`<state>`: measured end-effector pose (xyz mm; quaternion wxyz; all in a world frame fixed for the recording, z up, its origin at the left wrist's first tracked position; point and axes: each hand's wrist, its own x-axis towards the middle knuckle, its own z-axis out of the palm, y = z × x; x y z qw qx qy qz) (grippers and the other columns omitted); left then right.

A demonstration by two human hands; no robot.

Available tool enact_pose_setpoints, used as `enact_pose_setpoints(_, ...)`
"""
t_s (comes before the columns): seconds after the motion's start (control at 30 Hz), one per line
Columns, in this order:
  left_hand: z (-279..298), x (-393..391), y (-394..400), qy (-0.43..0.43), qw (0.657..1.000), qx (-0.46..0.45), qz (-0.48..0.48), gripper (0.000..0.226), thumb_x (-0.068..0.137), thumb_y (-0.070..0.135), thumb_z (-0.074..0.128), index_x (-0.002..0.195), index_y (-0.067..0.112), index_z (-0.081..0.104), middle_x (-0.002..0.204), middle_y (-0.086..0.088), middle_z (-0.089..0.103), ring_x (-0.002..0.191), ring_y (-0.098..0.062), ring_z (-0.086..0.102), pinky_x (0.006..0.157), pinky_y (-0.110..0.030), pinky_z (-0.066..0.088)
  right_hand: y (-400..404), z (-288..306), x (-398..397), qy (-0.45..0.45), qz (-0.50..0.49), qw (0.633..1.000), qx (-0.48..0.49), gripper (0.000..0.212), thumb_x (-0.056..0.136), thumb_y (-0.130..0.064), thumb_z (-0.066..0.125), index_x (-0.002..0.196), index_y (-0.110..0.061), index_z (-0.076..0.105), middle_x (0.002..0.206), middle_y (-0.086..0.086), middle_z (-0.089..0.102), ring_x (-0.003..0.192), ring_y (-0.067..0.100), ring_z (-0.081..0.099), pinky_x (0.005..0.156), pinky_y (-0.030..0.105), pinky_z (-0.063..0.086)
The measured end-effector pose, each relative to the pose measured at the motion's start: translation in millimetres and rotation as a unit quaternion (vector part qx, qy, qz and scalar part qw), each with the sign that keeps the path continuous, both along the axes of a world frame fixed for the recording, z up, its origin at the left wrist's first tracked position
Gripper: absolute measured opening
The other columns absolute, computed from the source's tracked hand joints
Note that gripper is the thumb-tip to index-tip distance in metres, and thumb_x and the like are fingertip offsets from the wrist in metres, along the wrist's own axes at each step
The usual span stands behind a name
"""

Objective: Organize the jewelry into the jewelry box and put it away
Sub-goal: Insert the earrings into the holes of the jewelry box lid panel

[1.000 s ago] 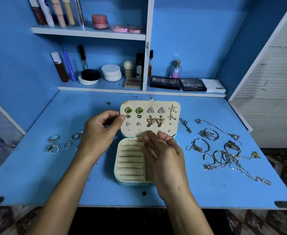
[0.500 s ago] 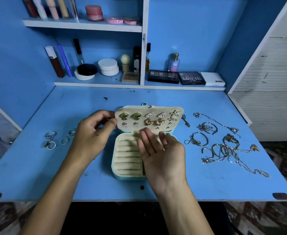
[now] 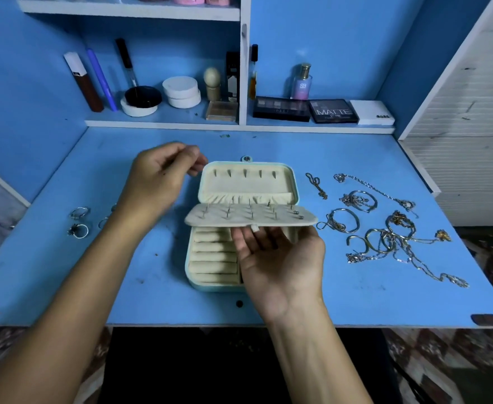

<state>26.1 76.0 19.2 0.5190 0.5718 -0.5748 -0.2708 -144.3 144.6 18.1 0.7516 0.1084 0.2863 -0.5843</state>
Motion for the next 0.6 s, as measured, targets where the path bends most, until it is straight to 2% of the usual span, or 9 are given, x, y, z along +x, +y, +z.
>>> enact_pose_setpoints(0.1,5,2,-30,-0.036,0.999,0.014,0.016,0.021,0.099,0.019,0.055,0.092,0.009,0.072,0.080,0.008,0.069,0.069,0.006,0.060,0.062,-0.006,0.041,2,-1,-3,0.003,0.001,1.000,-0.005,0.042,0.101,-0.044,0.043,0.113,-0.011,0.067,0.105,0.015,0.066,0.099,0.033,0.061,0.099,0.047,0.050)
enact_pose_setpoints(0.23,1,10,-74,-0.107,0.993,0.035,0.027,0.017,0.092,0.028,0.061,0.092,0.018,0.075,0.081,0.007,0.070,0.074,-0.003,0.062,0.067,-0.016,0.046,1,2,-4,-0.007,-0.003,1.000,0.003,0.054,0.101,-0.050,0.041,0.125,-0.007,0.065,0.113,0.017,0.068,0.106,0.034,0.065,0.094,0.047,0.053)
enact_pose_setpoints(0.33,-9,10,-102,-0.182,0.982,0.043,0.033,0.017,0.090,0.025,0.064,0.096,0.014,0.076,0.086,0.005,0.071,0.073,-0.001,0.060,0.070,-0.017,0.045,2,3,-2,-0.005,-0.002,1.000,0.009,0.057,0.101,-0.053,0.041,0.127,-0.007,0.063,0.115,0.017,0.069,0.106,0.032,0.066,0.096,0.048,0.052)
enact_pose_setpoints(0.43,-15,6,-124,-0.258,0.965,0.051,0.025,0.018,0.089,0.019,0.065,0.098,0.009,0.076,0.097,-0.003,0.074,0.088,-0.008,0.063,0.075,-0.014,0.044,3,3,1,0.000,-0.005,1.000,0.010,0.059,0.100,-0.055,0.042,0.126,-0.006,0.063,0.113,0.017,0.071,0.106,0.032,0.068,0.101,0.049,0.049)
enact_pose_setpoints(0.6,-23,0,-152,-0.294,0.953,0.073,0.028,0.016,0.086,0.017,0.069,0.096,0.007,0.077,0.104,-0.006,0.074,0.101,-0.016,0.066,0.082,-0.017,0.044,4,1,1,0.014,-0.006,1.000,0.009,0.062,0.097,-0.062,0.041,0.124,-0.013,0.067,0.116,0.014,0.072,0.108,0.032,0.069,0.100,0.050,0.050)
